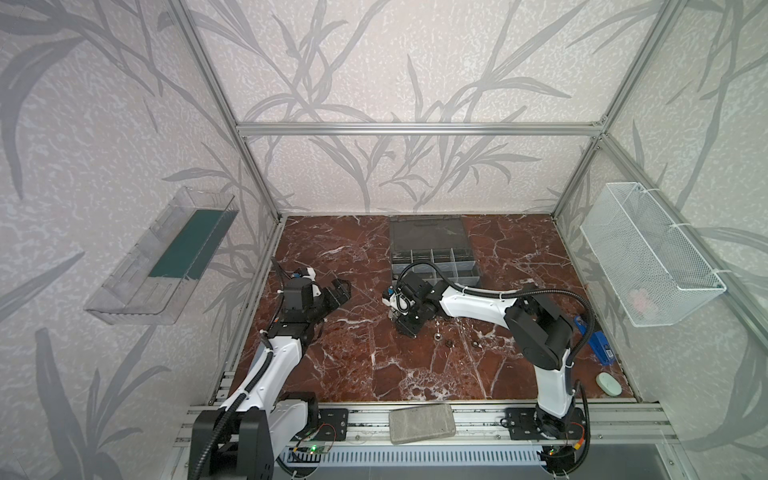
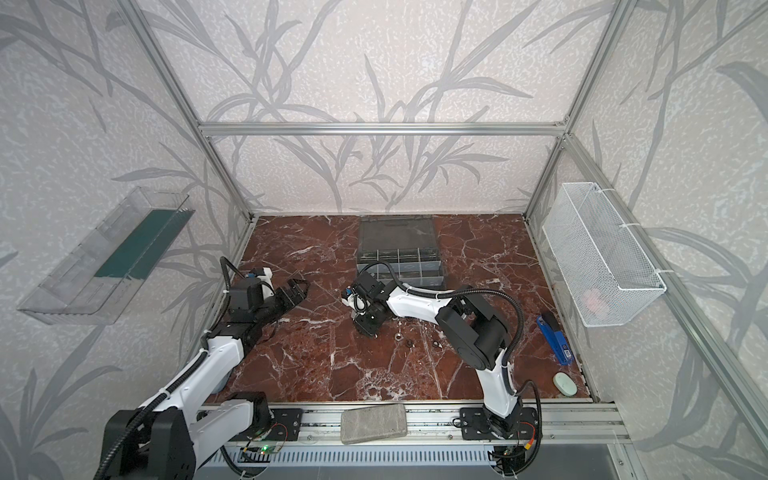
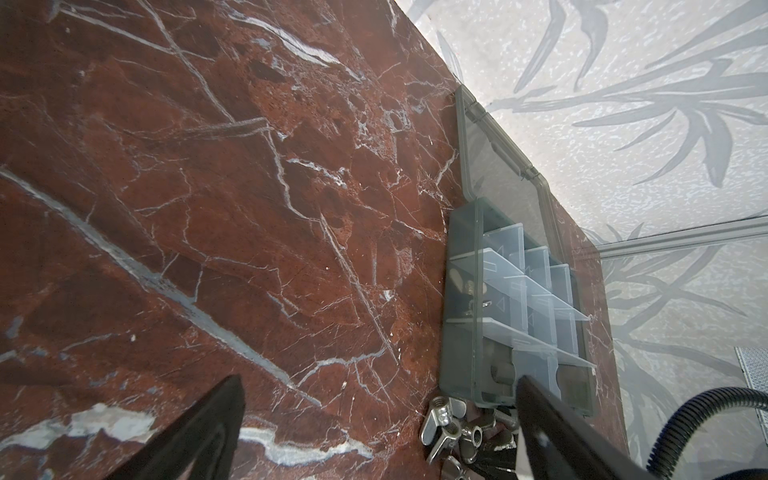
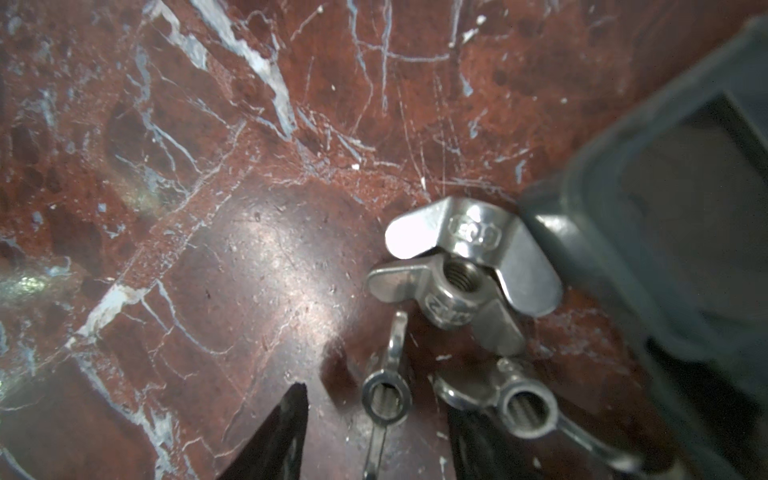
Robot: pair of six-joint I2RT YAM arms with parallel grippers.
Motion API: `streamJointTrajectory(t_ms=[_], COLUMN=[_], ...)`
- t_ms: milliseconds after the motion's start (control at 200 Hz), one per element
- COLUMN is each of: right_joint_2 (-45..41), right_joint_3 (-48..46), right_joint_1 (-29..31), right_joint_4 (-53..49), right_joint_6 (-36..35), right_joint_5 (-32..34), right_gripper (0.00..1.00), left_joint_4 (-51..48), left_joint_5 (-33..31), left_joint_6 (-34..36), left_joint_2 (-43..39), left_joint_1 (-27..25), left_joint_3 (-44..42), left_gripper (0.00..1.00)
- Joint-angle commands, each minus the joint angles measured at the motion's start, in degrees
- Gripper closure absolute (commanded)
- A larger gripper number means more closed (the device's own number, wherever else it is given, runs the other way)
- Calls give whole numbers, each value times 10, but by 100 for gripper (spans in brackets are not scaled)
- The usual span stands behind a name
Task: Sort the screws and nuts into containers
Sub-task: 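Move the right gripper back over the wing nut pile and lower it, then close the right gripper on a silver wing nut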
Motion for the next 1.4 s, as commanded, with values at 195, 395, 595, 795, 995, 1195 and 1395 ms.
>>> streamJointTrajectory(t_ms=[195, 395, 595, 795, 995, 1195, 1395], right_joint_2=[17, 18, 20, 16, -16, -63, -102], right_joint_3=[22, 20, 16, 20, 19, 23, 49], right_joint_1=[12, 13, 12, 12, 10, 1, -27], right_joint_4=[-18, -37, -42, -42, -42, -52, -62], right_joint_6=[-3, -14, -15, -13, -18, -35, -59], right_joint_5=[6, 21, 17, 10, -11, -51, -63], right_gripper=[55, 64, 79, 95, 100, 100, 100], left_joint_4=[-4, -3, -2, -3, -7, -9, -7], left_joint_5=[-6, -4, -3, -2, -3, -3, -1], left_joint_6=[8, 6, 4, 3, 2, 2, 0], left_joint_2=[2, 2, 1, -3, -6, -8, -6], left_joint_1=[-1, -1, -2, -2, -1, -1, -1], left_joint_3=[-5, -5, -4, -3, -3, -3, -4], left_gripper=[1, 0, 0, 1, 0, 0, 1])
